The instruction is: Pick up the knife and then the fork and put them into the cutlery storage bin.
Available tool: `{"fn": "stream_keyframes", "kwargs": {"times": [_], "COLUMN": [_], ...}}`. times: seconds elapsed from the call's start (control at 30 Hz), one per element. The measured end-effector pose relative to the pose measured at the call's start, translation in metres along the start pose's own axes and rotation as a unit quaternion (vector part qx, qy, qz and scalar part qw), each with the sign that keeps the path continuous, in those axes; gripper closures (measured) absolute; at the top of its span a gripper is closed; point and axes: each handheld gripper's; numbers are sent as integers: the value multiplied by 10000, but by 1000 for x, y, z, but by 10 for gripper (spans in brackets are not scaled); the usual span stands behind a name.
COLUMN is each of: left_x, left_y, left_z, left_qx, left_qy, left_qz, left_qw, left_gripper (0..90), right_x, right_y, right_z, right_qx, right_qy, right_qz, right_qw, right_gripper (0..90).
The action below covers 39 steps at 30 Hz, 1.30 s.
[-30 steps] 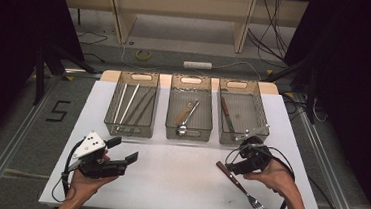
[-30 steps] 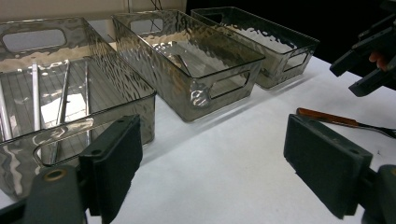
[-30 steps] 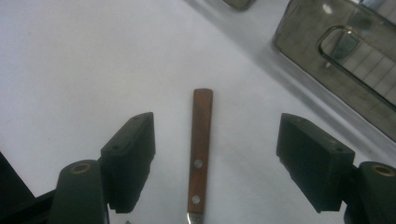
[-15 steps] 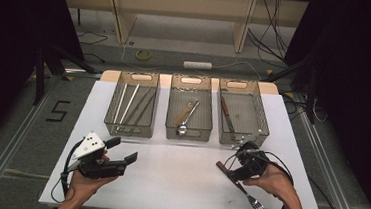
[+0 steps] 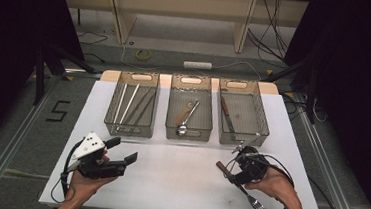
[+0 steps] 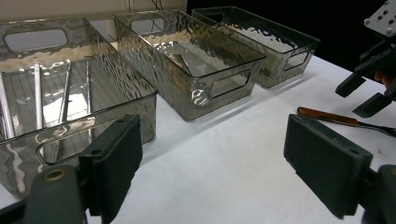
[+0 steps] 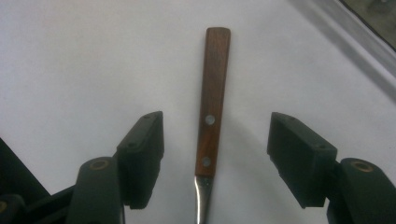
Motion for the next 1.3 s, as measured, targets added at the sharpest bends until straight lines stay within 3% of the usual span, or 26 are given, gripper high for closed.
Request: {"fn": "stream_keyframes", "kwargs": {"times": [0.47,0.97,1.3], "left_x": [0,0,0], "left_y": [0,0,0], "left_z": [0,0,0], "left_qx": [13,15,17], "left_qy": [-7,-6,-3], "left_qz": [-2,-4,-6], "left_qw": [10000,10000,10000], "left_gripper": [189,189,189], "right_x": [11,19,22], "right_y": [-5,-8,-8], "right_z": [-2,-4,-5], "right_qx": [-68,-104,-181], "right_qy": [-23,-70,-105], "right_qz": [-377,-524,-590], "right_qw": [9993,9985,9980], "right_gripper": [536,679,723]}}
Point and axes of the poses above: each handheld gripper's, and its own axes: x roughly forward along the jaws, y roughly out of its top, z roughly to its right, and after that the axes turned 1 degree about z, right-handed
